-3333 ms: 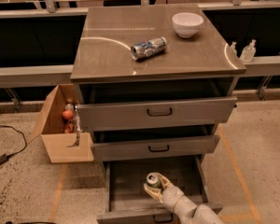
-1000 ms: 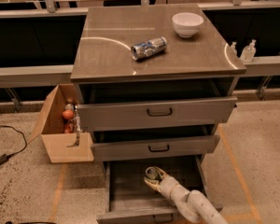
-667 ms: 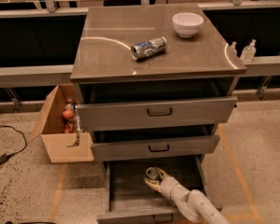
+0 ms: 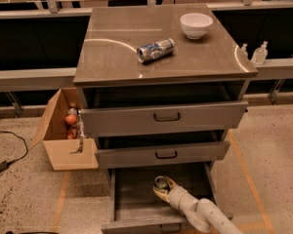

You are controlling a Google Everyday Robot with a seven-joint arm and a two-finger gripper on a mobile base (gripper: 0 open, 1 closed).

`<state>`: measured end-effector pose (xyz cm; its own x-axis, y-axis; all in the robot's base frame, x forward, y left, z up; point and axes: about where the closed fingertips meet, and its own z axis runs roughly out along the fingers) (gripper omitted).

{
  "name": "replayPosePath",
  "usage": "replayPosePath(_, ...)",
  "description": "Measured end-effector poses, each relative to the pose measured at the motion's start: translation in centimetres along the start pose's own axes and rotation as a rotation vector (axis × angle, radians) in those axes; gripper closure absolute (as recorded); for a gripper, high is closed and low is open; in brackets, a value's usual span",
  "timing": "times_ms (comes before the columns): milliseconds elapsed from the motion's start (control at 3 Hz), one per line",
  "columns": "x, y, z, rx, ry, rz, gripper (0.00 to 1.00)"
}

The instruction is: Place green can into bottom drawer

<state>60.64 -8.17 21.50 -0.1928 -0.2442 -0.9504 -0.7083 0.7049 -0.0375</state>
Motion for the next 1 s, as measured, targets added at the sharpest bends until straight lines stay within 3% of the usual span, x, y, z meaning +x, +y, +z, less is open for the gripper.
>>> replayPosePath(333,0.6,0.4,0.1,0.002,0.003,0.028,0.13)
replayPosePath(667,0.9,1.1,-0.3,0.007,0.009,0.053,0.00)
replayPosePath(1000,0.4,1.1,-2.6,0.048,0.029,0.041,0.00)
